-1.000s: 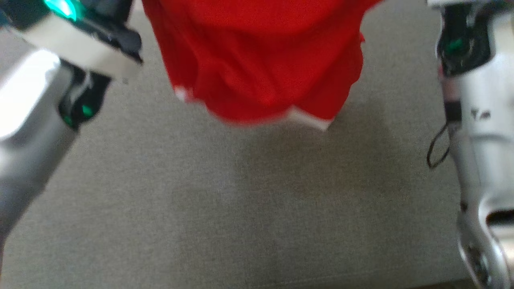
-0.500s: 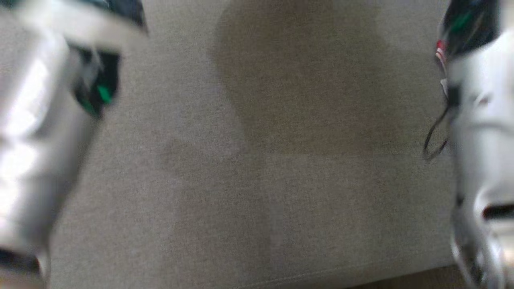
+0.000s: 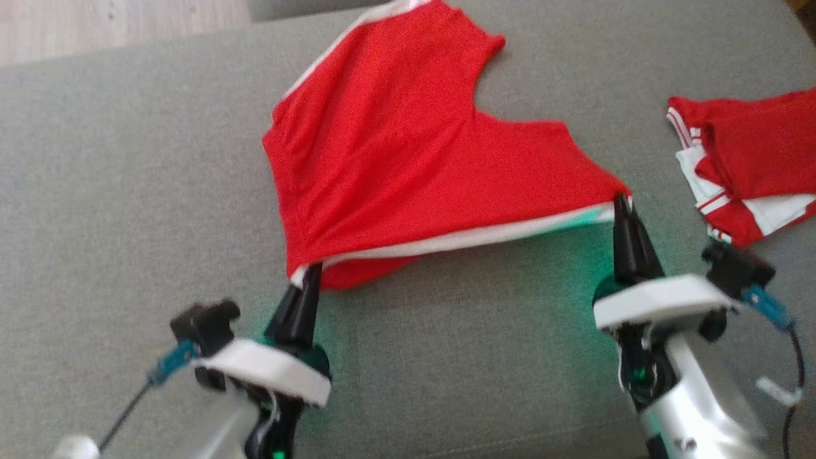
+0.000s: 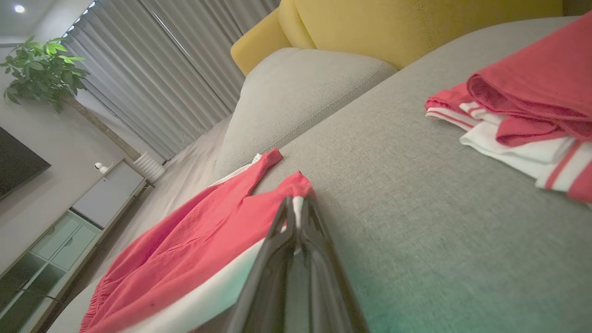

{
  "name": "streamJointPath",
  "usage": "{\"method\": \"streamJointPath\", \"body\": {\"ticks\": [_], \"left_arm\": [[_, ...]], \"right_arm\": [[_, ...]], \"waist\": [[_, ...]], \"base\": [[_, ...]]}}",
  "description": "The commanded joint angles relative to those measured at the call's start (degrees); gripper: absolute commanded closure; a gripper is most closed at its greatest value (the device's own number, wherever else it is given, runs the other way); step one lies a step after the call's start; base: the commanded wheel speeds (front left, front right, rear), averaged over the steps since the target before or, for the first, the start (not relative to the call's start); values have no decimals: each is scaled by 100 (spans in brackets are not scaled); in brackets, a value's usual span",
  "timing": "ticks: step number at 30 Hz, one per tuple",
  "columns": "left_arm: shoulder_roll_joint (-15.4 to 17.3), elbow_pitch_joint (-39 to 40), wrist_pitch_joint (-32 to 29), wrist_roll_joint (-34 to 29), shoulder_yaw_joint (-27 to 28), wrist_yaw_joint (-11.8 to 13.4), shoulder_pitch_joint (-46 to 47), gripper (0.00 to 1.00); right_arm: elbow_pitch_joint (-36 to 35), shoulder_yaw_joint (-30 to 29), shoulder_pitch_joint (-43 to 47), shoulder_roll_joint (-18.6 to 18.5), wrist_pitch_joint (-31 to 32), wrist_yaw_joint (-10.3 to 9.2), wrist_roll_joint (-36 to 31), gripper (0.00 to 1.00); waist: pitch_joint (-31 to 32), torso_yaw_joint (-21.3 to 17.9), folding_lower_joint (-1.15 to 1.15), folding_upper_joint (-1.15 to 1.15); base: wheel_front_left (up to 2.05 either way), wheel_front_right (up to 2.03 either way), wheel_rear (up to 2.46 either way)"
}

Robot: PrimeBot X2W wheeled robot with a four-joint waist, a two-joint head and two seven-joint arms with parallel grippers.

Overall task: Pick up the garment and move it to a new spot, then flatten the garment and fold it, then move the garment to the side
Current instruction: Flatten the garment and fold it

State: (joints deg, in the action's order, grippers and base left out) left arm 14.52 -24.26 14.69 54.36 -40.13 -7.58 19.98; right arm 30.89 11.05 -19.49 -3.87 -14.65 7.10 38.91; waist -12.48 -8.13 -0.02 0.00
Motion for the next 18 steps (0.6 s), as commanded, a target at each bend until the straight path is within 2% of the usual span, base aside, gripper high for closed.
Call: {"method": "streamJointPath", "body": {"ticks": [1,7,13,18], "left_arm": [[-80,196,30,-32,435,9,-166,100],[-280,393,30,-255,706,9,-1021,100],[-181,818,30,-375,500,9,-1401,100],[-62,1173,30,-365,334,9,-1352,100]], "right_arm": [[-351,151,145,-16,-34,39,68,100],[-684,79,964,-143,-34,39,310,100],[-1001,-2,1422,-283,-10,39,533,100],[-1274,-162,1427,-279,88,39,649,100]], "waist": [[234,11,2,0],[752,39,2,0],[1096,104,2,0],[1056,261,2,0]], "base": [[0,0,0],[0,0,0],[0,0,0],[0,0,0]]}}
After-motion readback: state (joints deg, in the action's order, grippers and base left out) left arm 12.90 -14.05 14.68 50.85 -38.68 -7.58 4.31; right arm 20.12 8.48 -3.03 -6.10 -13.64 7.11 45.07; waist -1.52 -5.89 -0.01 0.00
